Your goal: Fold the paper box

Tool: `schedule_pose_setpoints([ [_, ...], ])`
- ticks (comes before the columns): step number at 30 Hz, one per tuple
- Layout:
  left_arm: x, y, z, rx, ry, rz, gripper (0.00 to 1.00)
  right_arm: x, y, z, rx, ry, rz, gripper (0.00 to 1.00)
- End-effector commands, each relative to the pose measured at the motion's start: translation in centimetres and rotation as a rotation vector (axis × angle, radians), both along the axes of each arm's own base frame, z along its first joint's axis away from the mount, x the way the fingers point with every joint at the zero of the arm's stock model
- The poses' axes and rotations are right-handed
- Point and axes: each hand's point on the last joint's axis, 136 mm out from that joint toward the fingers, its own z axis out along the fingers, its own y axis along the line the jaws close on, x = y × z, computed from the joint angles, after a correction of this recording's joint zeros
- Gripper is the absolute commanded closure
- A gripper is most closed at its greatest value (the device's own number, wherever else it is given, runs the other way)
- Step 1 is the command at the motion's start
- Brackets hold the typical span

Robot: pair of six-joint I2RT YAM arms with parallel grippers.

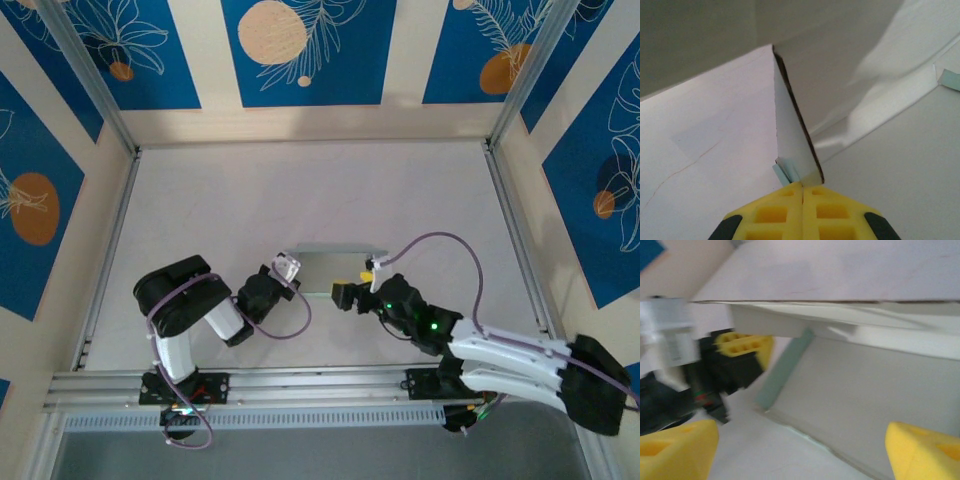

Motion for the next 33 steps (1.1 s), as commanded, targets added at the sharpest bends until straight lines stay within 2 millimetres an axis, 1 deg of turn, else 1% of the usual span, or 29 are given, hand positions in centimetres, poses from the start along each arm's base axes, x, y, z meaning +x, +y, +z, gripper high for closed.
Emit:
schedule_pose_setpoints([
  [1, -0.2, -0.5, -0.1, 0.01, -0.004, -0.013, 1.0, -3.7, 0.2, 0.9, 0.018, 0.028, 0.189, 0.19],
  [2, -0.2, -0.5, -0.1, 0.011, -0.004, -0.015, 1.0, -4.2, -0.3, 1.1, 0.022, 0.047, 0.194, 0.22],
  [4, -0.2, -0.6, -0.1, 0.011, -0.004, -0.019, 1.0, -4.9, -1.9, 2.3, 0.024, 0.078, 0.175, 0.31],
  [6, -0.2, -0.7, 0.0, 0.011, -0.005, -0.025, 1.0, -5.1, -3.1, 3.6, 0.021, 0.05, 0.156, 0.38],
  [8, -0.3, -0.7, 0.0, 0.011, -0.005, -0.029, 1.0, -4.7, -4.1, 5.9, 0.047, 0.002, 0.111, 0.41],
  [9, -0.3, -0.7, -0.1, 0.012, -0.004, -0.03, 1.0, -4.2, -4.7, 7.1, 0.052, -0.009, 0.066, 0.44],
  [10, -0.4, -0.7, -0.1, 0.012, -0.003, -0.034, 1.0, -3.4, -5.5, 8.0, 0.036, 0.006, 0.005, 0.45],
  [11, -0.4, -0.8, 0.0, 0.012, -0.004, -0.038, 1.0, -2.8, -6.2, 8.7, 0.016, 0.03, -0.043, 0.44],
  [12, -0.5, -0.8, -0.1, 0.014, -0.003, -0.042, 1.0, -1.8, -6.9, 9.3, -0.015, 0.078, -0.101, 0.41],
  [14, -0.5, -0.9, -0.1, 0.014, -0.001, -0.046, 1.0, -0.3, -7.5, 9.6, -0.076, 0.213, -0.167, 0.34],
  [16, -0.6, -0.9, -0.2, 0.016, -0.001, -0.05, 1.0, 1.4, -6.9, 9.5, -0.094, 0.336, -0.168, 0.32],
  [17, -0.6, -0.9, -0.2, 0.016, -0.001, -0.051, 1.0, 2.2, -6.9, 9.5, -0.101, 0.37, -0.181, 0.32],
  [19, -0.6, -1.0, -0.2, 0.014, 0.0, -0.056, 1.0, 4.1, -6.1, 9.2, -0.137, 0.408, -0.174, 0.33],
  [20, -0.7, -1.0, -0.1, 0.011, 0.0, -0.057, 1.0, 4.9, -5.6, 8.7, -0.165, 0.426, -0.169, 0.33],
  [22, -0.7, -1.1, 0.0, 0.005, 0.001, -0.06, 1.0, 6.1, -5.2, 7.9, -0.226, 0.453, -0.178, 0.35],
  [25, -0.9, -1.2, 0.1, -0.003, 0.004, -0.068, 1.0, 6.8, -4.3, 6.2, -0.323, 0.457, -0.177, 0.37],
  [28, -1.0, -1.2, 0.0, -0.007, 0.01, -0.068, 1.0, 6.7, -3.8, 4.1, -0.403, 0.462, -0.175, 0.38],
  [31, -1.1, -1.1, -0.1, -0.01, 0.016, -0.066, 1.0, 6.5, -3.8, 2.2, -0.438, 0.484, -0.178, 0.39],
  [33, -1.1, -1.0, -0.1, -0.015, 0.02, -0.063, 0.94, 6.3, -3.9, 1.3, -0.457, 0.494, -0.183, 0.4],
])
